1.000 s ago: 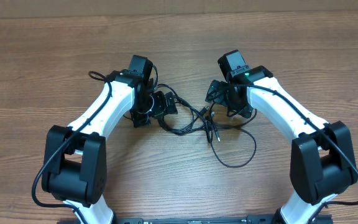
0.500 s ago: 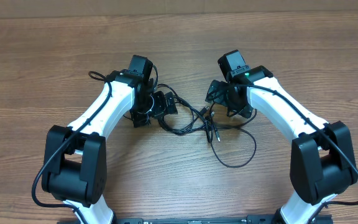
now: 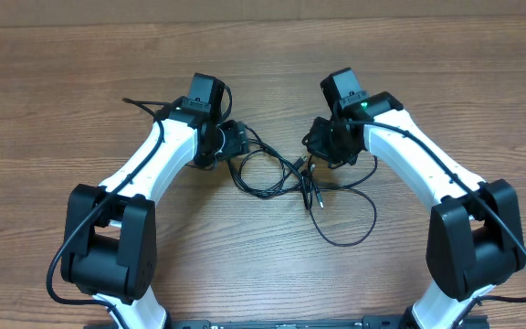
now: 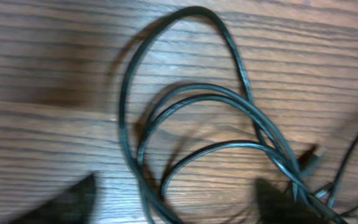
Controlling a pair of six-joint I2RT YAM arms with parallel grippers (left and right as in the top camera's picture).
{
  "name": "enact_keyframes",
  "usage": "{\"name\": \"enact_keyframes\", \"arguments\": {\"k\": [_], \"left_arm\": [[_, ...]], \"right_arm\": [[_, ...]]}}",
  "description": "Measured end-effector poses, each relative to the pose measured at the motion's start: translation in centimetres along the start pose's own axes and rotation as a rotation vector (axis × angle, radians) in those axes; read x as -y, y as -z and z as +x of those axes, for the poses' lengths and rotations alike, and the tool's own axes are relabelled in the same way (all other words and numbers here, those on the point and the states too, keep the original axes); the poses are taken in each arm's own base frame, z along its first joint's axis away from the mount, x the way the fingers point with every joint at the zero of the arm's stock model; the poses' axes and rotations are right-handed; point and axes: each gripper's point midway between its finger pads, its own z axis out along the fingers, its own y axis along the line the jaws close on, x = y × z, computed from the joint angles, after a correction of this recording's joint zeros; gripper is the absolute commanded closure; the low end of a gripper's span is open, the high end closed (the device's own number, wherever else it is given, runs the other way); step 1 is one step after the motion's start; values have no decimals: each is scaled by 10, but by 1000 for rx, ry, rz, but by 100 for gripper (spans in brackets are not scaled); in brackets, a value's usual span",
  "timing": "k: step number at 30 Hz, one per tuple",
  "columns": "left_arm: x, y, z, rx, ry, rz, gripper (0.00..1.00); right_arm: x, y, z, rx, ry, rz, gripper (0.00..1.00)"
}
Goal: Untangle cables
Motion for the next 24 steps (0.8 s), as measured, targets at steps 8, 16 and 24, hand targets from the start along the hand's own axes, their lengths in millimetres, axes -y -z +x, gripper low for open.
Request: {"name": "enact_keyframes", "arguments": {"k": [8,16,24], "left_arm": [[-18,-1,14,-44,15,-74,60],[-30,-17,29,-62,39,-89,57],[-20,-23,25,-25,44,-61,53]], "right_arm": [[-29,-6,29,-55,70,-44,62],[-36,-37,43,-4,68,-56,63],[-34,-59,44,42,71,-97,67]]}}
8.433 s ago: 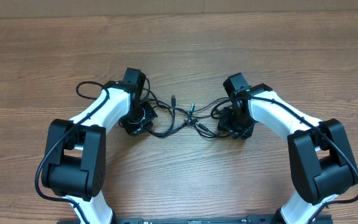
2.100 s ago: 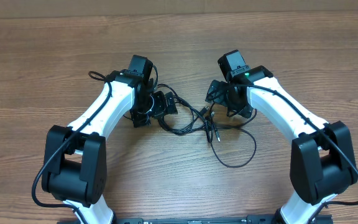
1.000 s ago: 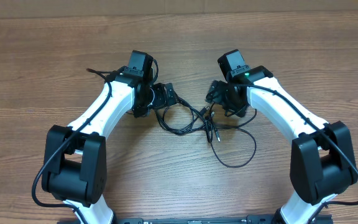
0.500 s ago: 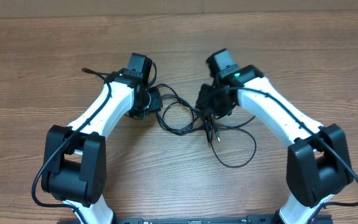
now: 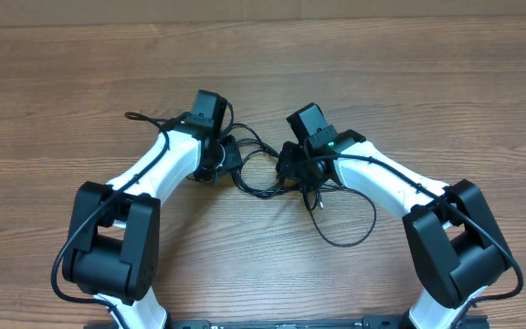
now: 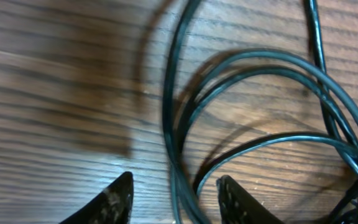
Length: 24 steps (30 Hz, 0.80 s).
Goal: Untangle cables
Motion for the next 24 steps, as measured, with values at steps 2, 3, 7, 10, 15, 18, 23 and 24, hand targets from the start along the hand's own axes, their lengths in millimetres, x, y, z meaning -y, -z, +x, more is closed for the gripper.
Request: {"name": "enact_keyframes", "arguments": {"k": [2,3,7,10,15,18,23,24], "left_arm": [[4,-3,3,6,-7,8,54],[5,-5,4,9,-8,12,54],[6,-14,8,23,5,24,59],[7,-16,5,46,14,38,62],[7,-16,5,48,19,40,66],[7,-17,5,48,20,40,55],[7,-16,5,49,21,42,62],[7,-16,5,49,21,42,62]], "right_arm": [[2,-3,1,3,0,-3,68],[2,-4,1,8,2,-8,68],[7,-10,4,13,3,-13,71],[7,-11,4,18,5,-20,75],[7,-12,3,25,6,-24,83],[6,-12,2,30,8,-24,83],[7,-12,1,32,7,-23,83],[7,-12,1,32,8,-23,83]]}}
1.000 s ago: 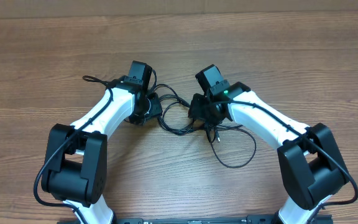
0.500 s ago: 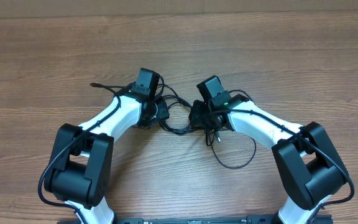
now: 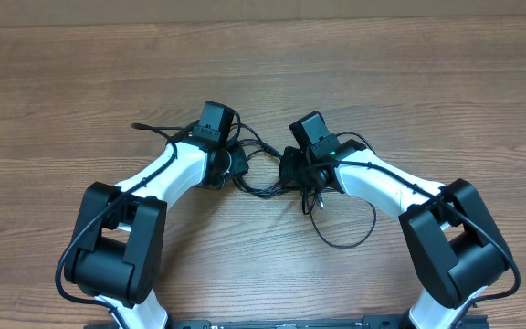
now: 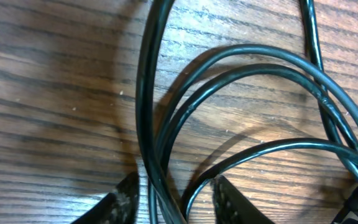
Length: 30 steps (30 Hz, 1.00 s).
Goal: Untangle cables
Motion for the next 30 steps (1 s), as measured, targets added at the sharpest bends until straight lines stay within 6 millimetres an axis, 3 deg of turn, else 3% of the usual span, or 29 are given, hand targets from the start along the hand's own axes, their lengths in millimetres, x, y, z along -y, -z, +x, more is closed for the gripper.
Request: {"name": "enact_keyframes", "arguments": {"k": [3,8,12,18,20,25,30], "left_arm": [[0,0,1,-1,-1,-1,64],[-1,-1,2,-6,1,-5,95],[-2,-1,3,-9,3,-6,96],[1,8,12,-79,15,41,96],[8,23,7,-86,18,103,96],[46,86,-14,-41,-20,338,96],[65,145,-8,-25,-64,453,96]], "right_arm": [[0,0,0,0,0,0,83],[0,0,0,0,0,0,88],[0,0,0,0,0,0,96],[4,0,-2,14,0,18,96],[6,0,-4,25,0,29,96],[7,0,-7,44,0,42,96],[5,0,-8,52,6,38,96]]}}
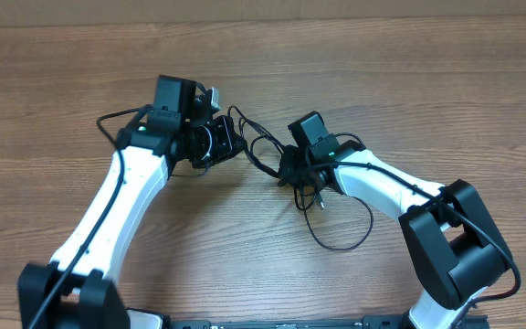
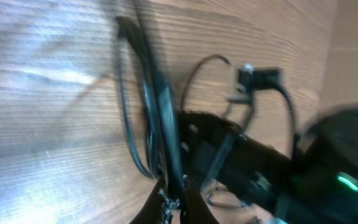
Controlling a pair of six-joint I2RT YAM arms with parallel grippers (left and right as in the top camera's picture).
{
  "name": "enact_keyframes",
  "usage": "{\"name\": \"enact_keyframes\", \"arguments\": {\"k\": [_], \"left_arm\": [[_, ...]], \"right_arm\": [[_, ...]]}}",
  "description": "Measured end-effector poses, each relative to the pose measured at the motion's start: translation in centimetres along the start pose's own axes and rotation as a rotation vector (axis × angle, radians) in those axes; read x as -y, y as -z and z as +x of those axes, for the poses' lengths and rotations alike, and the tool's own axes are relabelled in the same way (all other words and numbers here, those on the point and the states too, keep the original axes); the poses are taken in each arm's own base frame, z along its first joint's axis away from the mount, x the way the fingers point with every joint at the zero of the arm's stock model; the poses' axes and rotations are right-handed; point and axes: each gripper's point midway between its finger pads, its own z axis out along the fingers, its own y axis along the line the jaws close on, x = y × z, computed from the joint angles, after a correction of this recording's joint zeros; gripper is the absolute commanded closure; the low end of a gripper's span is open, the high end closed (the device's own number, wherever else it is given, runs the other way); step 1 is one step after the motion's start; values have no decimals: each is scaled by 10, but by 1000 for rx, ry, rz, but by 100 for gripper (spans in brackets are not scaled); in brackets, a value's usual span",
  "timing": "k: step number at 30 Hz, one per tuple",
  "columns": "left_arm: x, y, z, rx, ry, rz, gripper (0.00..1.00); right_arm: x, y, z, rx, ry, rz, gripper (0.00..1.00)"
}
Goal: Untangle cables
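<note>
Thin black cables lie looped on the wooden table between my two arms. My left gripper is shut on one strand, which rises out of its fingers in the left wrist view and stretches away across the wood. My right gripper is down on the knot of the tangle, where the strands run together into it; it looks shut on them. A plug end lies just under it, and a grey connector shows beyond the right arm.
A slack loop of cable trails toward the front of the table, right of centre. The right arm's white links cross the table to the right of the tangle. A thin black wire loops out at the left arm's side.
My left gripper has gone from low over the loops beside the right gripper to up and left, now shut on a strand. The loops are drawn out toward it. The right gripper has stayed put.
First both grippers stood apart with the tangle lying between them, the left one open over the loops. Then the right gripper was at the knot and the left fingers straddled a strand, closing in. Now the left holds that strand, pulled away leftward.
</note>
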Motion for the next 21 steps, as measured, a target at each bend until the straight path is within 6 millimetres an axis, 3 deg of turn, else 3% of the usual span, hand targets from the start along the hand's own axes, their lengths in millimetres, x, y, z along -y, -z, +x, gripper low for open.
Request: {"name": "enact_keyframes", "arguments": {"k": [5,10,12,15,21], "left_arm": [[21,33,3,27,-15,37,96],[39,73,-11,130,-49,42,96],[33,79,-9,146,-37,-6,92],[7,78,1,120,22,-132,82],[-24,54,17,22,61,-297,65]], "right_arm": [[-1,2,0,8,6,5,96],[15,1,1,20,1,72,96],[15,1,0,26,1,77,96],[15,1,1,21,1,72,96],[-1,0,9,-39,0,-18,96]]}}
